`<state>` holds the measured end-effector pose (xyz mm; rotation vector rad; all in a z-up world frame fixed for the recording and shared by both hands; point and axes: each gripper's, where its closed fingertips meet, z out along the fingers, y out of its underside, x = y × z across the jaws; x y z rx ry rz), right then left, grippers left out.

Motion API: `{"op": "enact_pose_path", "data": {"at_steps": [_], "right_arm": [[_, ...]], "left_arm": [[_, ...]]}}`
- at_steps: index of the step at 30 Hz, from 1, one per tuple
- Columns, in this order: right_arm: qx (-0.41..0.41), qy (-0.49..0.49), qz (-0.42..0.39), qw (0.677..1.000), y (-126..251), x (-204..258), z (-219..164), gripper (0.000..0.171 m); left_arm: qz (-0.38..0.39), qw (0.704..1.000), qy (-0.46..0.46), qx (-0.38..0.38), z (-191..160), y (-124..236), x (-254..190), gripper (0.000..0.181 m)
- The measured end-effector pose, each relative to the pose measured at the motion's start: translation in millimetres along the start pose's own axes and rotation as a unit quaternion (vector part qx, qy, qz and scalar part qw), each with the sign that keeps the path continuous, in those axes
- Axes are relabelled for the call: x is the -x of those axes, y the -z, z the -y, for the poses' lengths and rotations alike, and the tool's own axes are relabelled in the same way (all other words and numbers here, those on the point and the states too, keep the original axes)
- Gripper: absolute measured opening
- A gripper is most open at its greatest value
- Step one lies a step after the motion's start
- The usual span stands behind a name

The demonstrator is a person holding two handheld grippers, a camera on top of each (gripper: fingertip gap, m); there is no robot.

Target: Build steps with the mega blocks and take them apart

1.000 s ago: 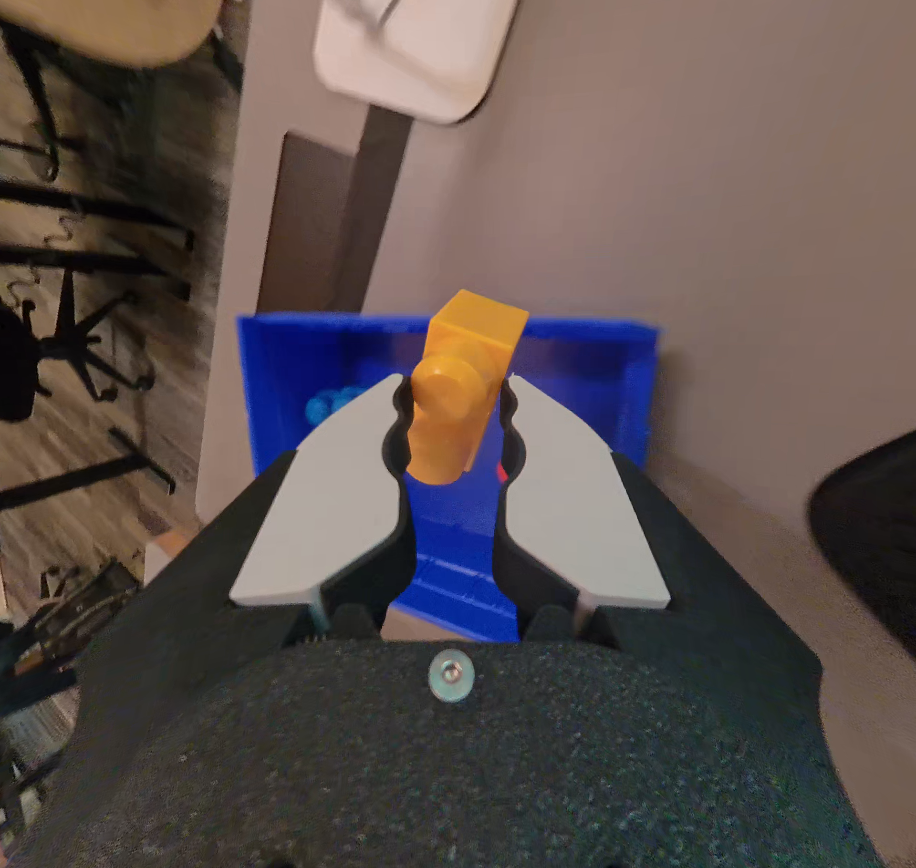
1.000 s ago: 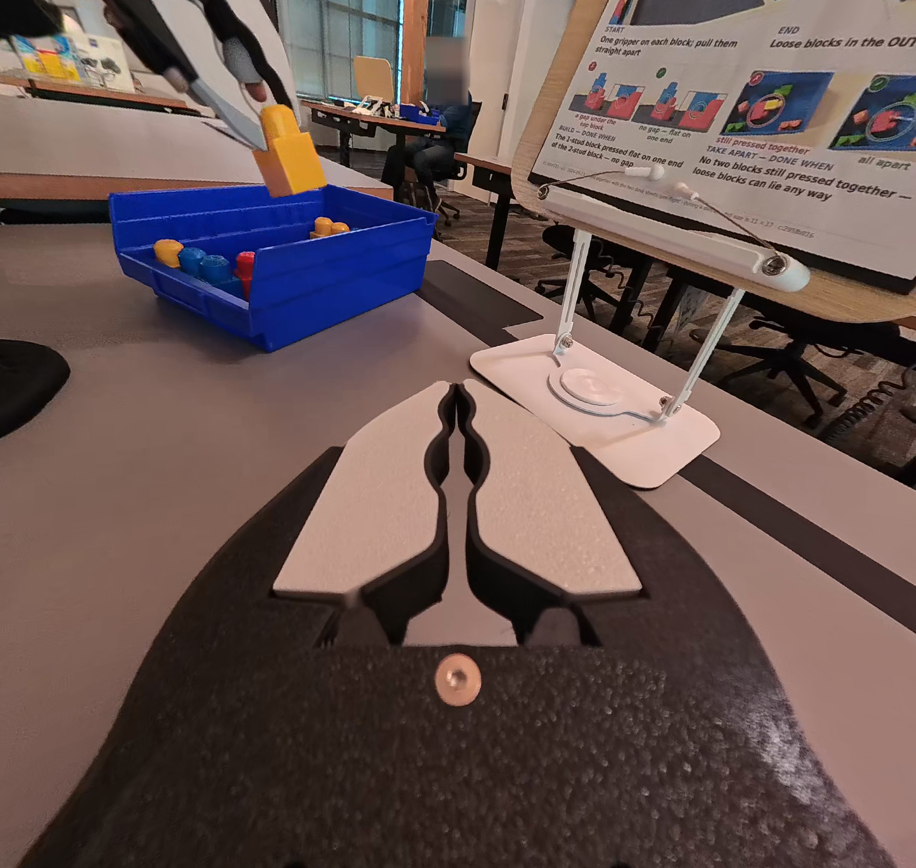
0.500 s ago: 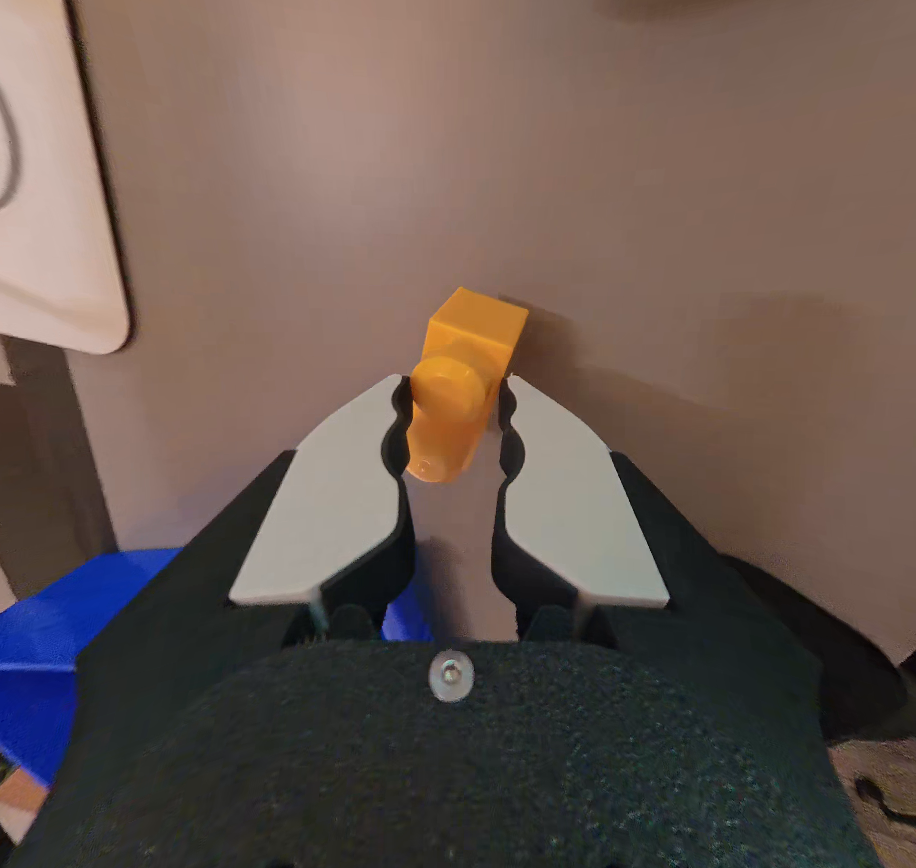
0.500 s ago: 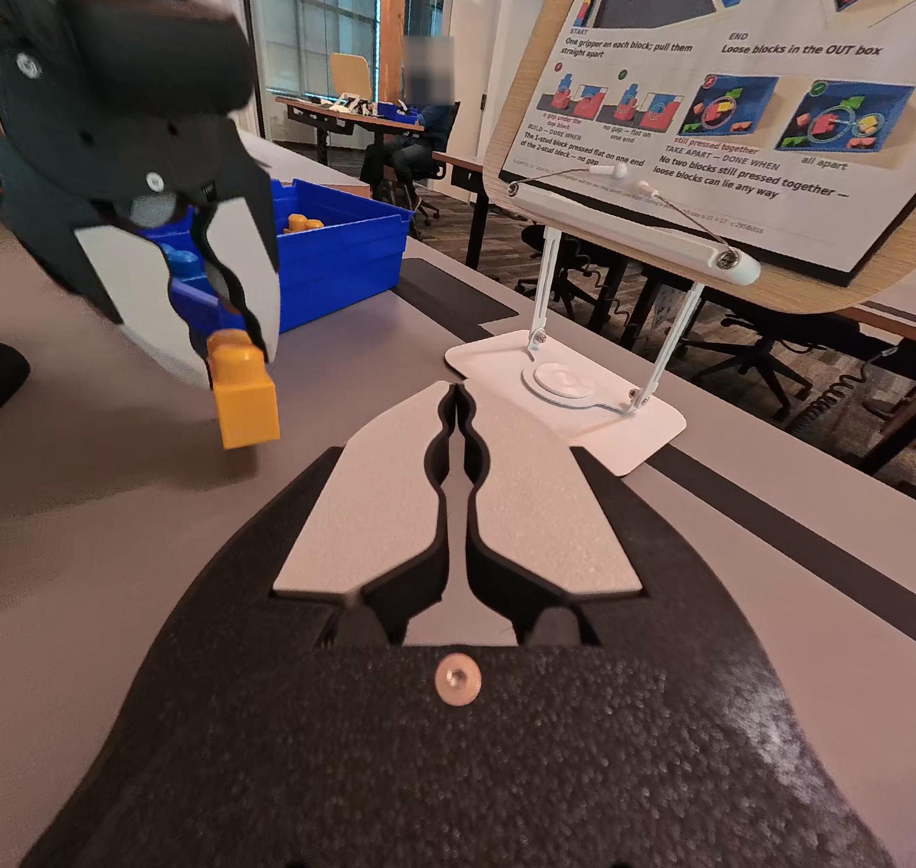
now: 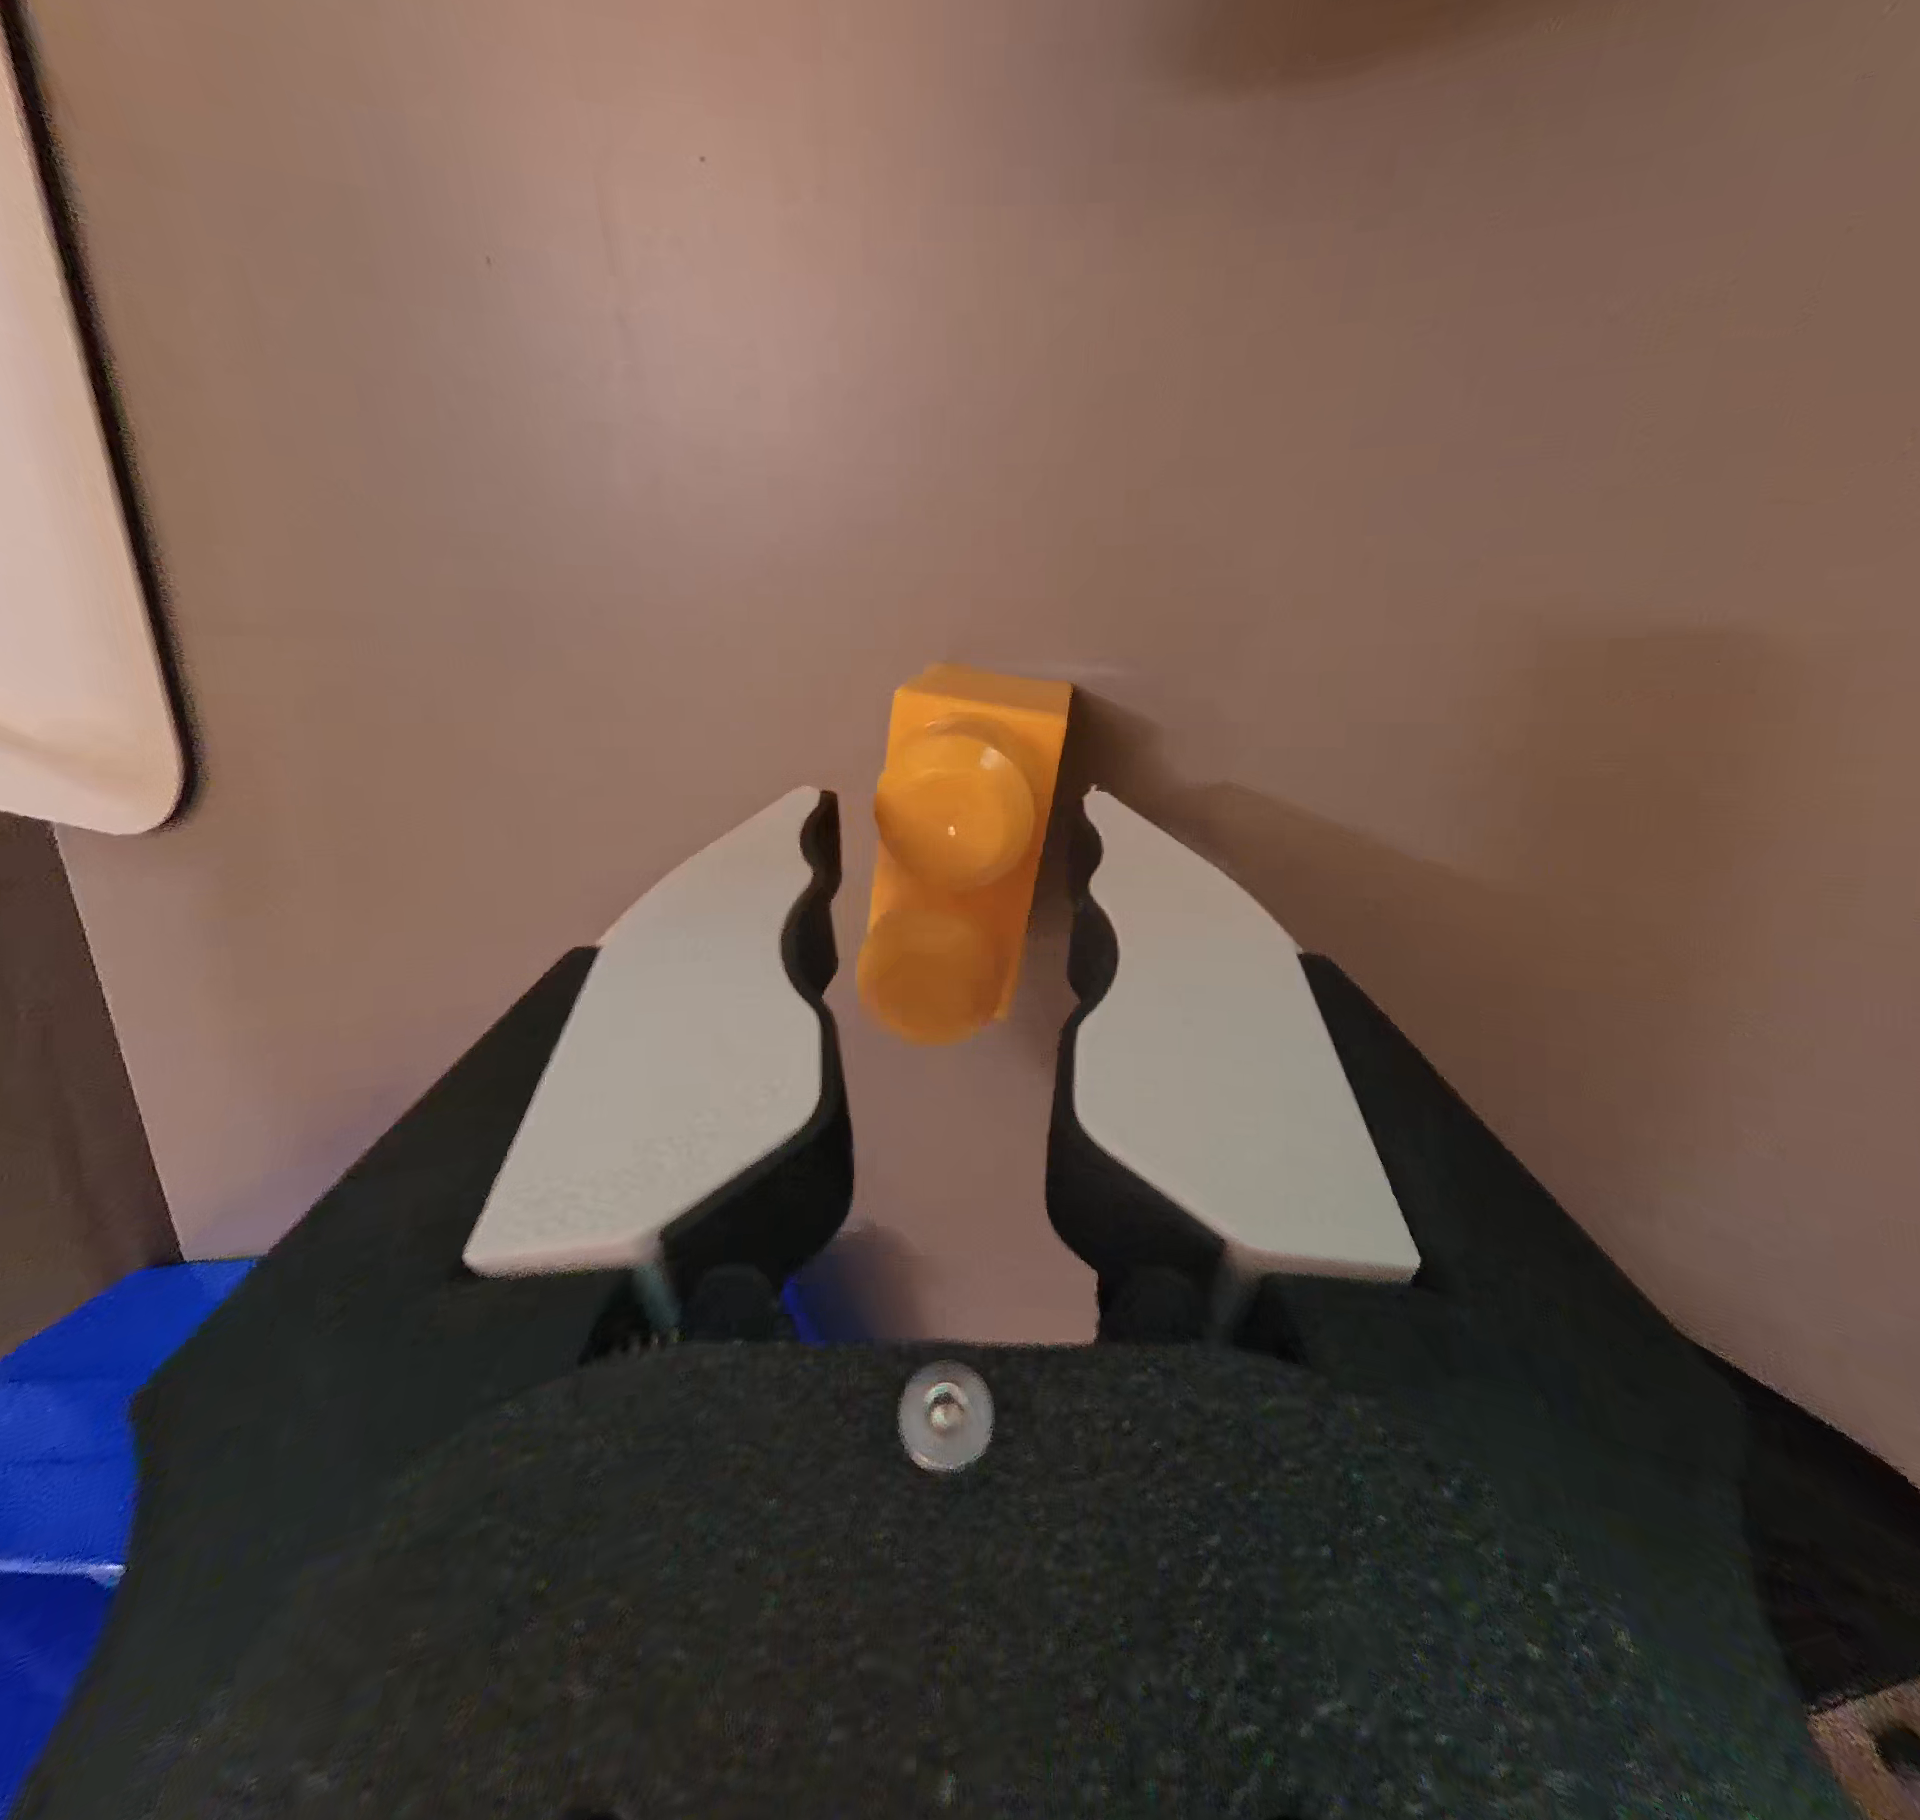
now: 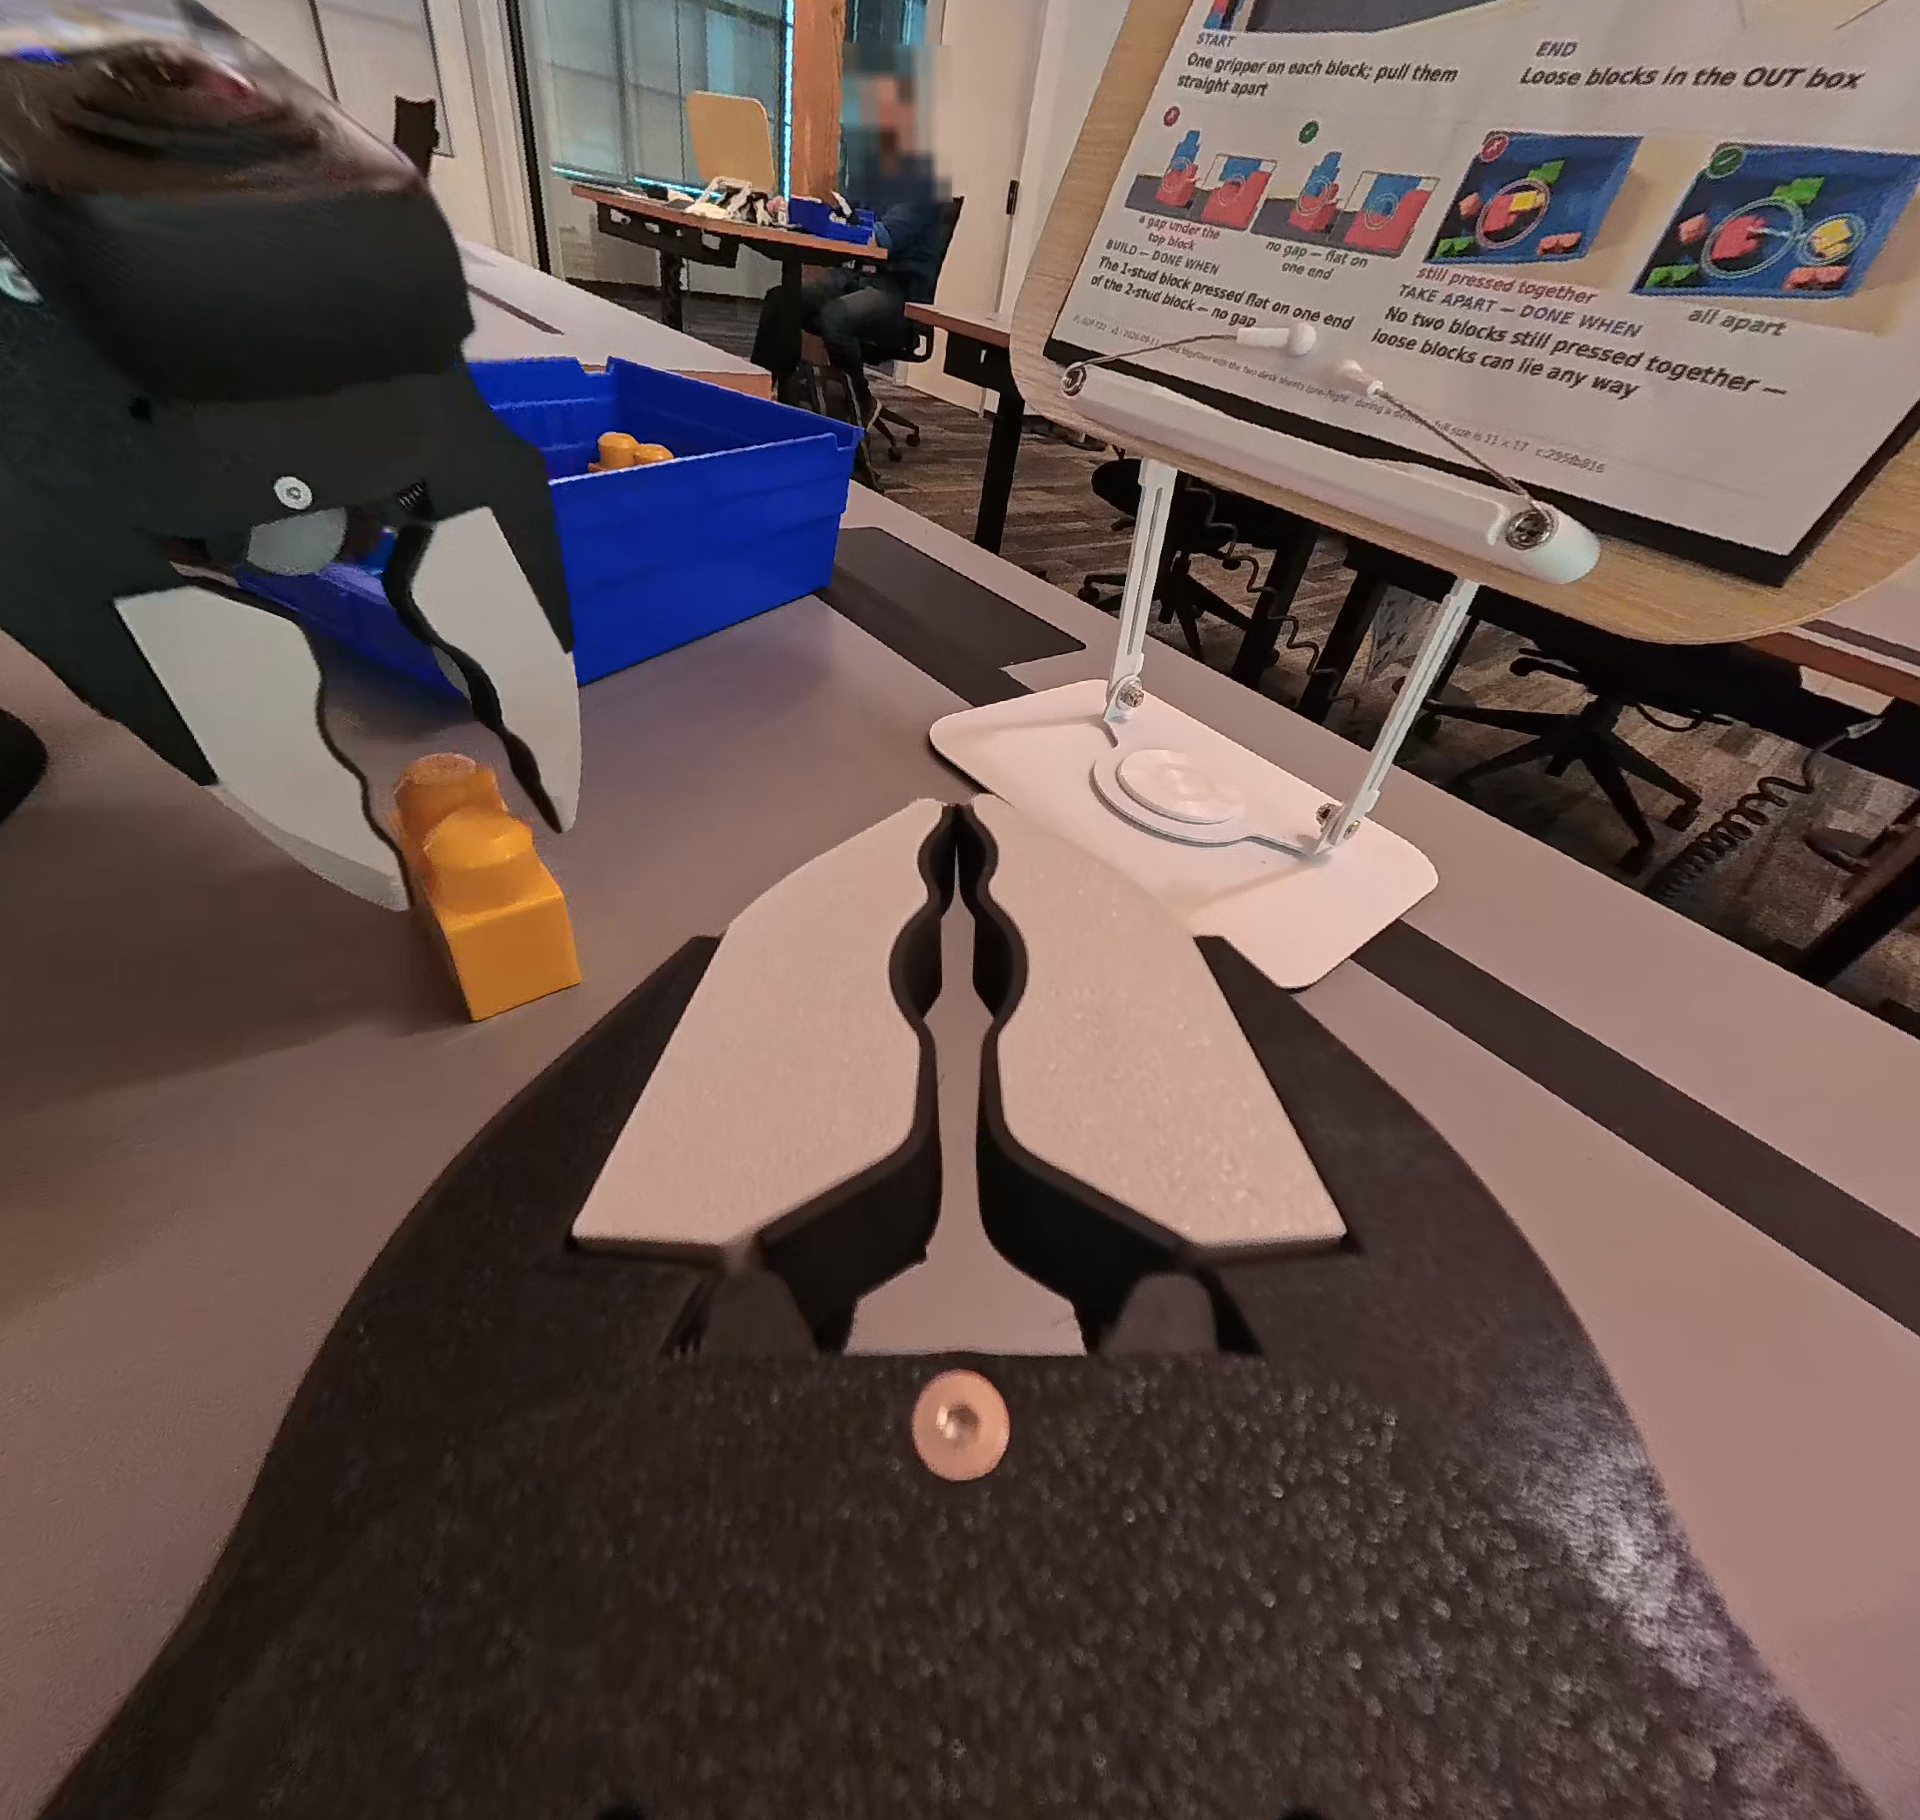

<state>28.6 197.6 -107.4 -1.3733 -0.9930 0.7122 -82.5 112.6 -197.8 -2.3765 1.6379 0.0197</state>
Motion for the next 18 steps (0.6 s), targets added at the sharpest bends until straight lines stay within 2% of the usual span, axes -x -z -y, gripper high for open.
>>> {"op": "enact_pose_path", "data": {"at_steps": [3,8,13,18], "right_arm": [[0.0,0.0,0.0,1.0,0,0,0,0.0],[0.001,-0.001,0.001,1.0,0,0,-1,0.0],[0.002,-0.002,0.002,1.0,0,1,-1,0.0],[0.003,-0.005,0.004,1.0,-1,2,-2,0.0]], "left_arm": [[0.014,0.999,0.009,-0.037,1,18,8,0.046],[0.071,0.988,0.064,-0.119,-15,85,49,0.041],[0.122,0.977,0.125,-0.125,-74,134,86,0.037],[0.108,0.973,0.2,-0.045,-153,121,102,0.037]]}}
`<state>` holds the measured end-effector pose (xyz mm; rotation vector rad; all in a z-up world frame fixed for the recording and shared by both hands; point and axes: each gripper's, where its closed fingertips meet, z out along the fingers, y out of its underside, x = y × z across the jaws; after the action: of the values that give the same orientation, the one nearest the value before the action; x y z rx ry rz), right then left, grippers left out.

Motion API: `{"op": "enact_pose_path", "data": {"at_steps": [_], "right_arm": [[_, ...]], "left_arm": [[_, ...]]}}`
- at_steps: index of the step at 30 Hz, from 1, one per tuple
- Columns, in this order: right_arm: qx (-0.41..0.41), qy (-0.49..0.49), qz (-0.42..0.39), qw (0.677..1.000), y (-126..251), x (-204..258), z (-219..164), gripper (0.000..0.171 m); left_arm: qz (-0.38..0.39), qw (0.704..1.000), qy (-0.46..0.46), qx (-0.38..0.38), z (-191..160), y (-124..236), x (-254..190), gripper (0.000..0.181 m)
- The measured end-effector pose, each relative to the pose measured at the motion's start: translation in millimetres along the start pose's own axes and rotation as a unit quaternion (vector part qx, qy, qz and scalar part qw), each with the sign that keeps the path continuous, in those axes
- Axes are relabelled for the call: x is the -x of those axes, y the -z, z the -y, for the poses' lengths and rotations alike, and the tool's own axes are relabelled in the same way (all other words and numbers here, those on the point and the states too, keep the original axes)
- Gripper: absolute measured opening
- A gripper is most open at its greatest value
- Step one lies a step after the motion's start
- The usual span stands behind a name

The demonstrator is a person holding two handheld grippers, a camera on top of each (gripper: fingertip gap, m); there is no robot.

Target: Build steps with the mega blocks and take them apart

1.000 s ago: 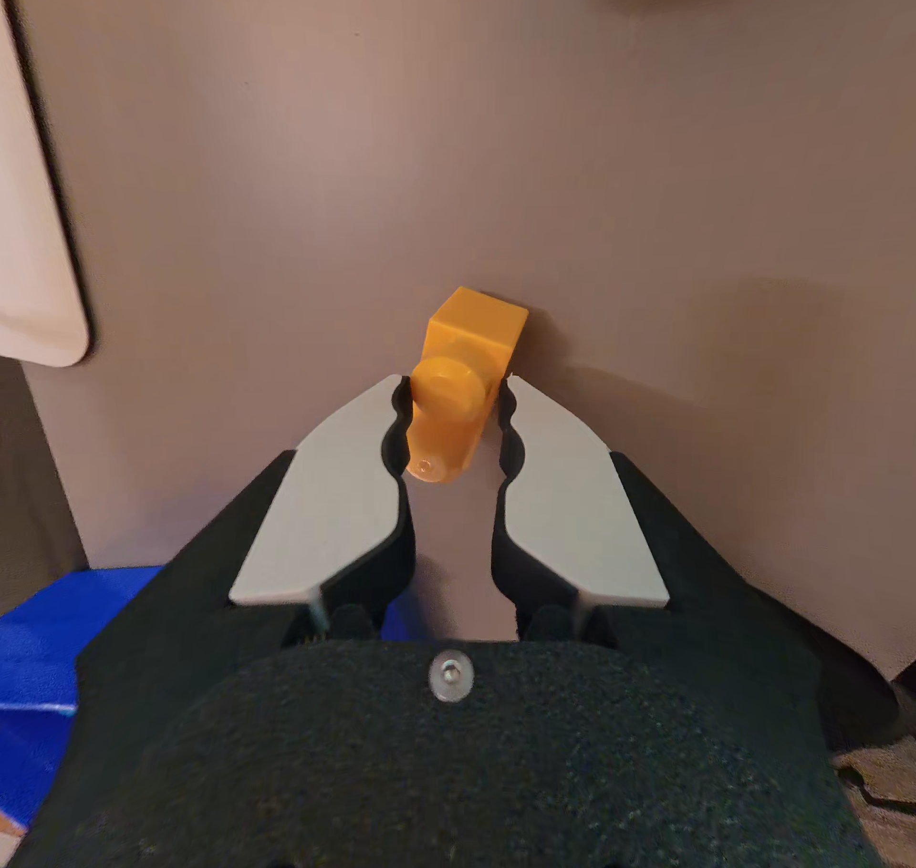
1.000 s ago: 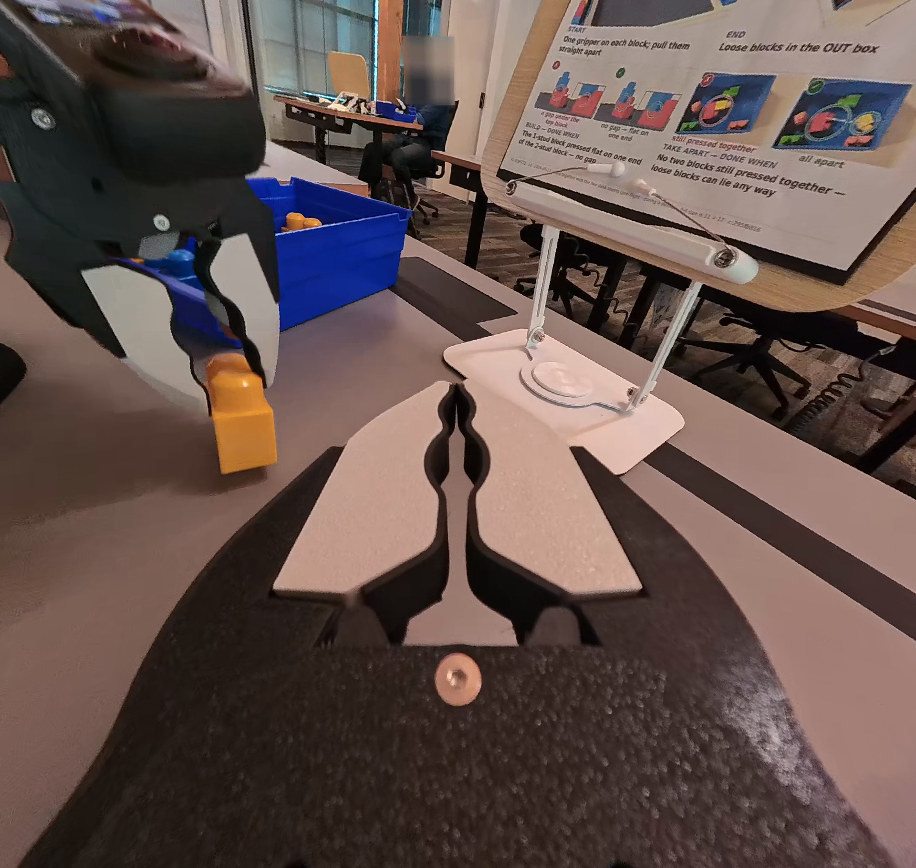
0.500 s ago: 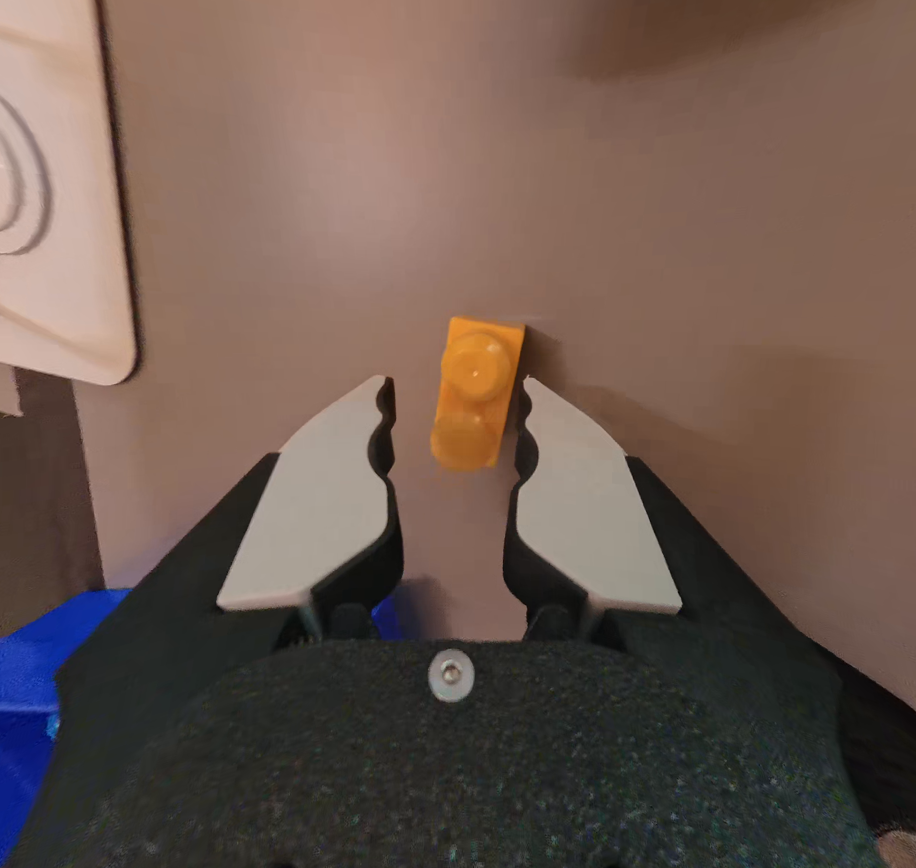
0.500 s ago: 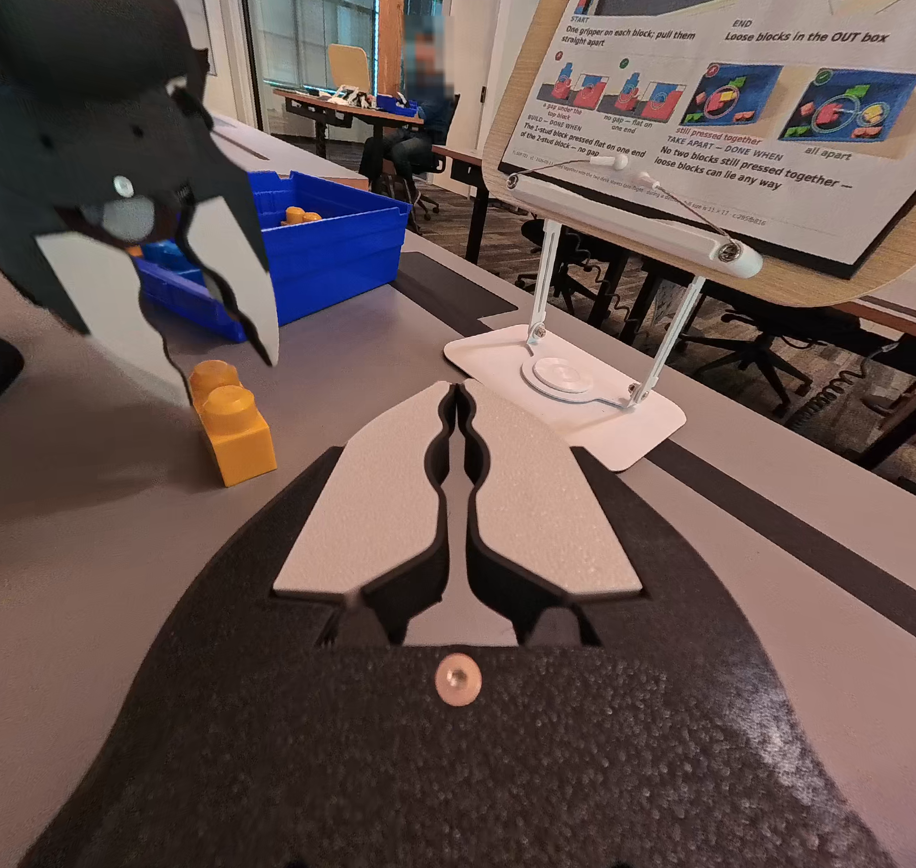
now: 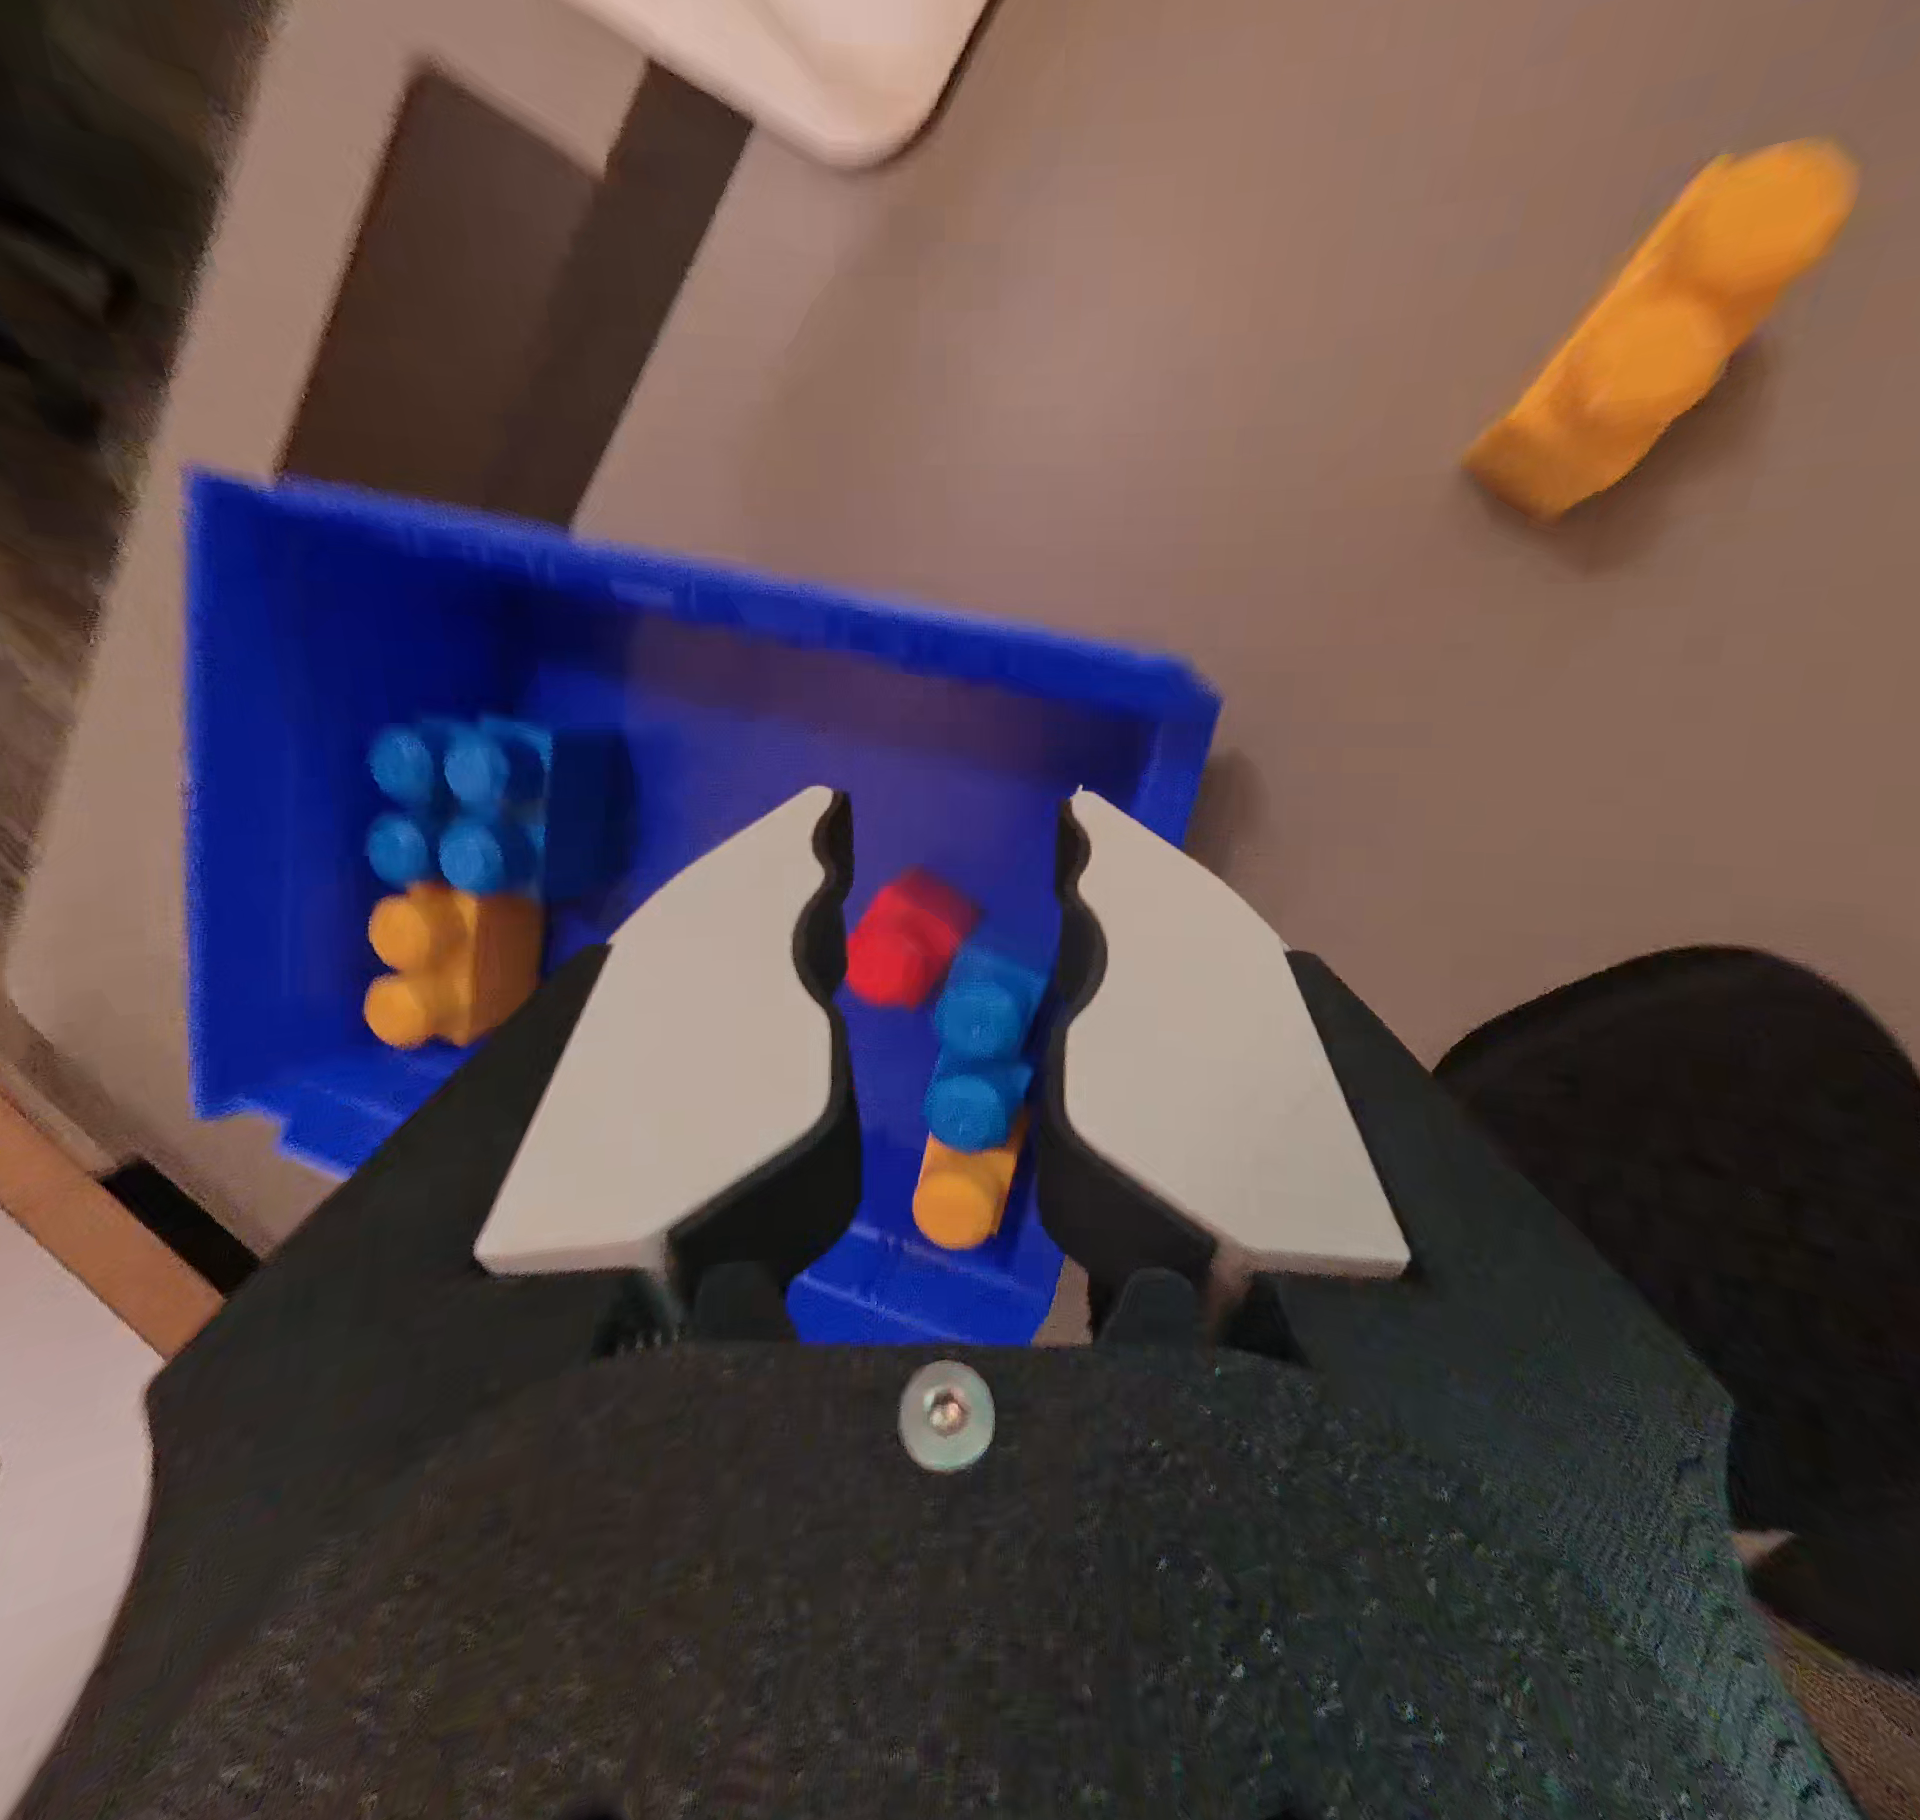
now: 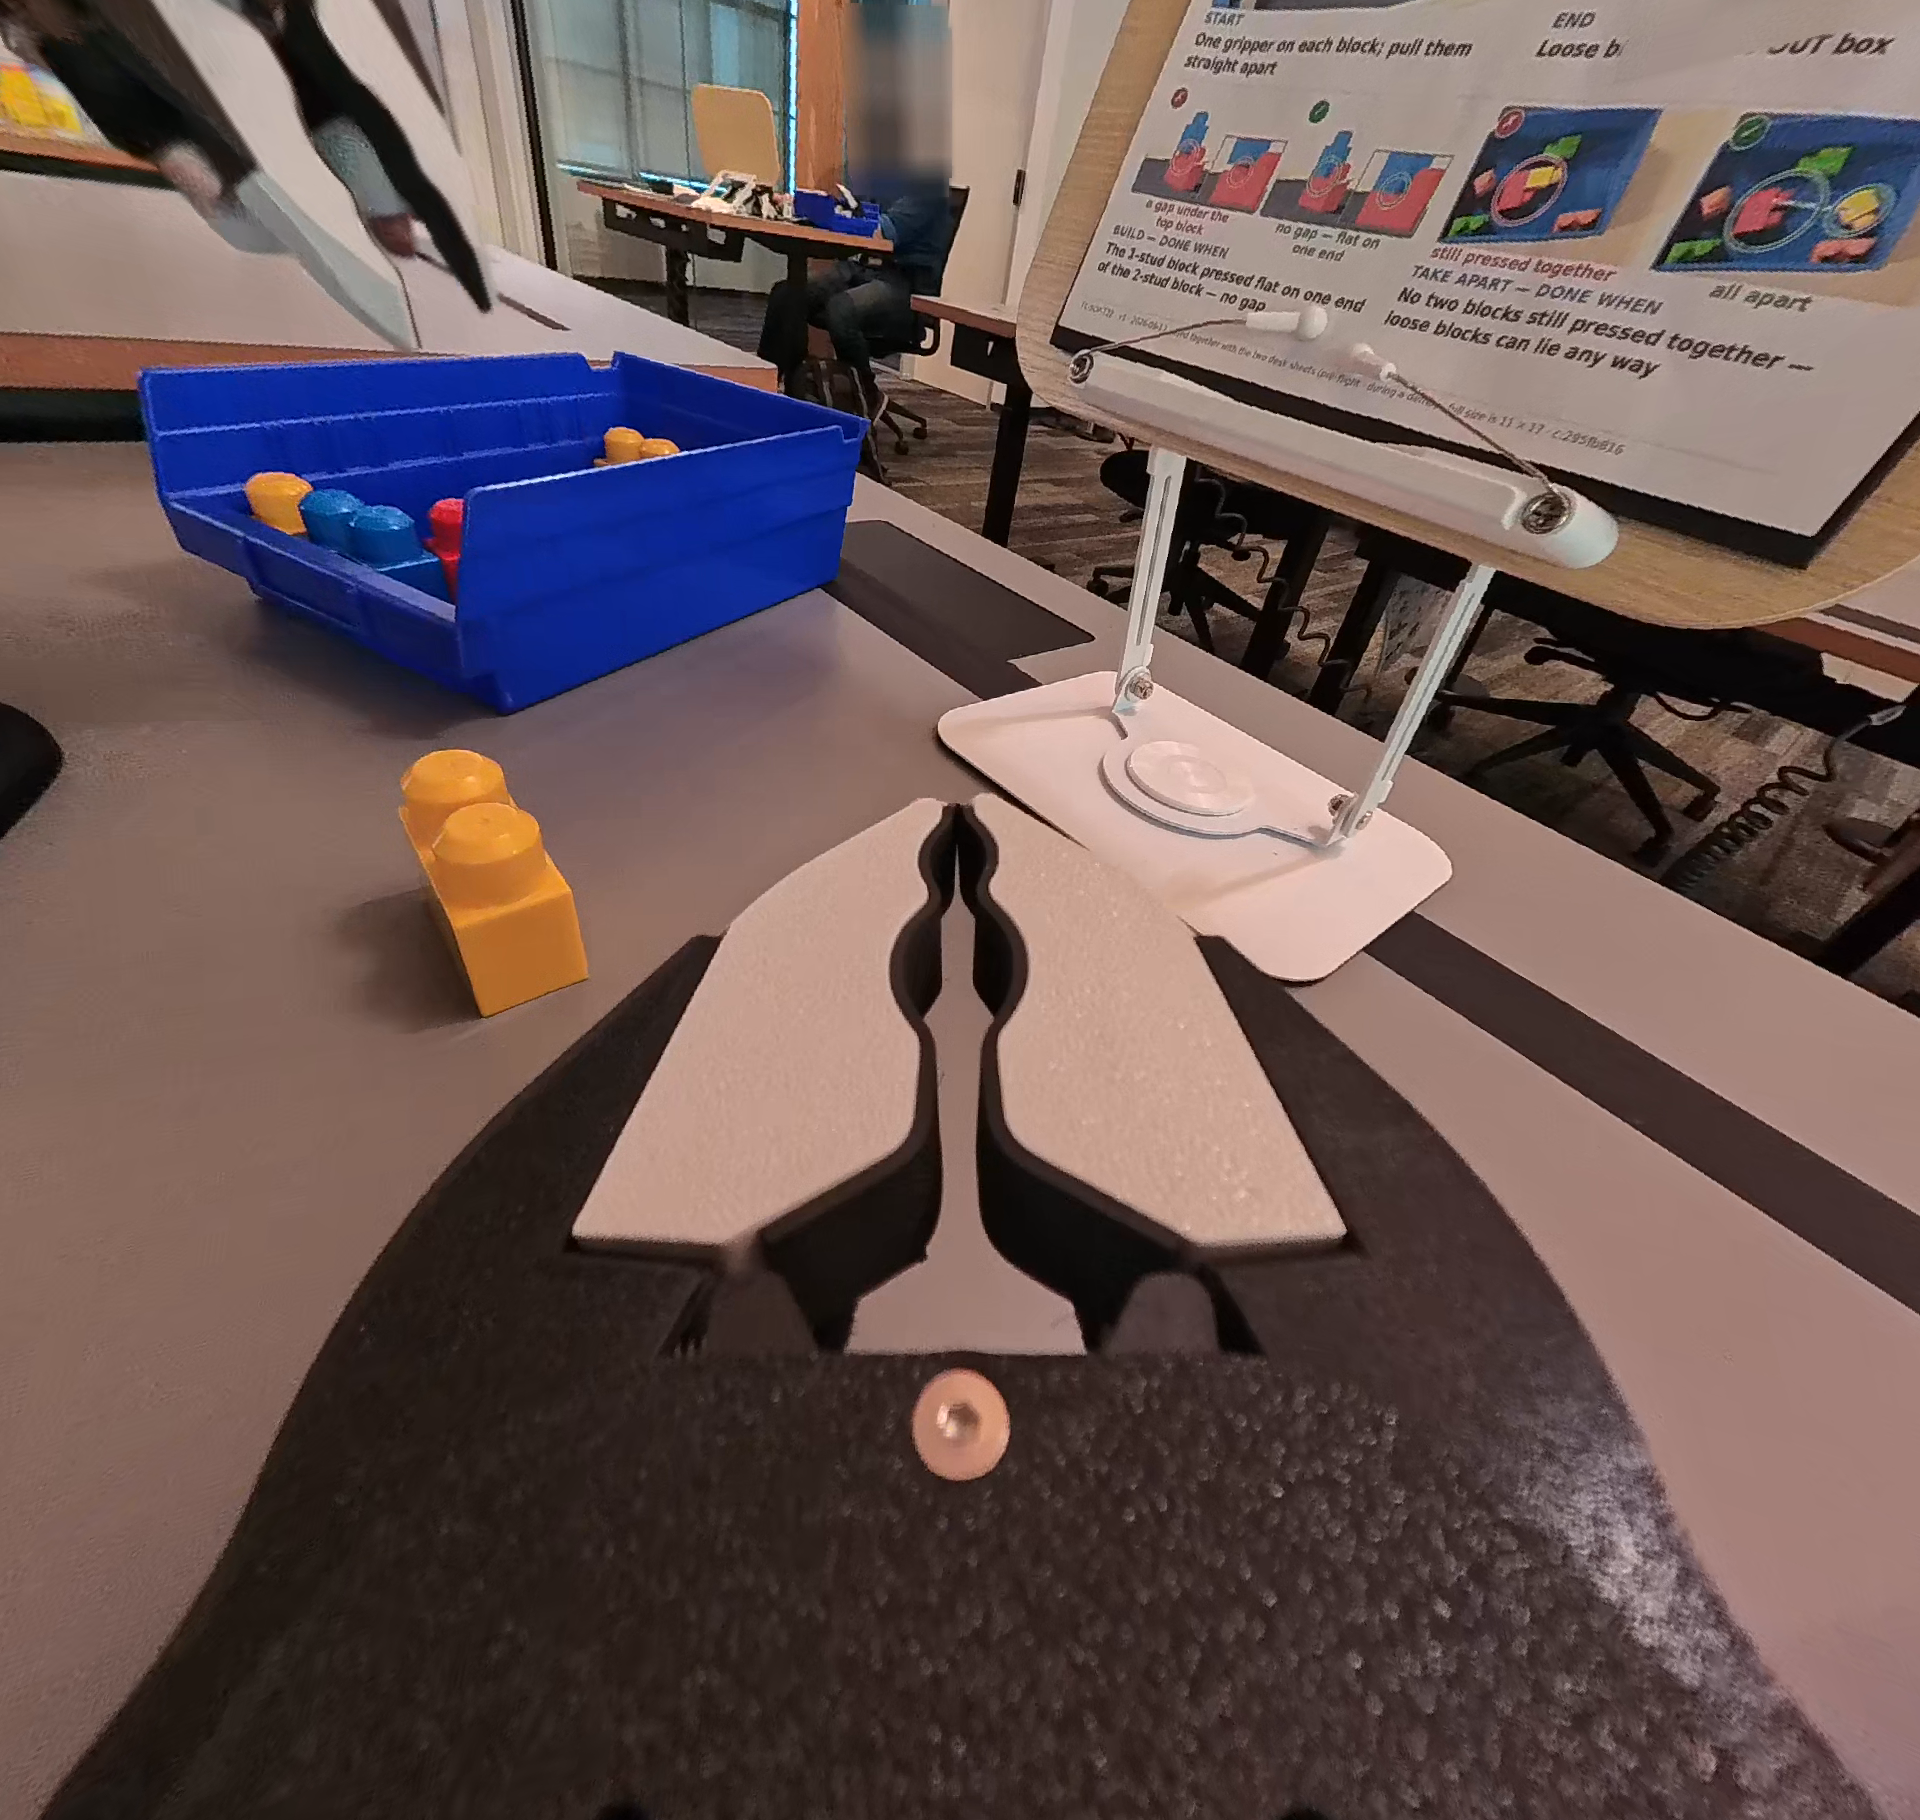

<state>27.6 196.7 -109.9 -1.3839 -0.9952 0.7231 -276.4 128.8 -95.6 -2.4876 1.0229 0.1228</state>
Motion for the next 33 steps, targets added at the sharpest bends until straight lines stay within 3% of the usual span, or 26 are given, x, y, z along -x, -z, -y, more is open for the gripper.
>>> {"op": "enact_pose_path", "data": {"at_steps": [4,8,15,19,25,33], "right_arm": [[0.001,0.0,0.002,1.0,0,1,0,0.0],[-0.001,-0.007,0.005,1.0,0,2,0,0.0],[-0.001,-0.01,0.007,1.0,0,2,0,0.0],[-0.001,-0.01,0.006,1.0,0,2,0,0.0],[-0.002,-0.008,0.005,1.0,1,1,1,0.0],[-0.002,-0.006,0.008,1.0,0,3,1,0.0]], "left_arm": [[-0.02,0.995,0.079,0.064,-50,-32,21,0.038],[-0.046,0.981,0.169,0.089,-77,-51,29,0.039],[-0.076,0.967,0.214,0.118,-91,-67,22,0.043],[-0.087,0.965,0.201,0.142,-97,-75,15,0.029],[-0.038,0.983,0.151,0.101,-79,-63,27,0.029],[0.007,0.996,0.071,-0.047,-6,8,15,0.029]]}}
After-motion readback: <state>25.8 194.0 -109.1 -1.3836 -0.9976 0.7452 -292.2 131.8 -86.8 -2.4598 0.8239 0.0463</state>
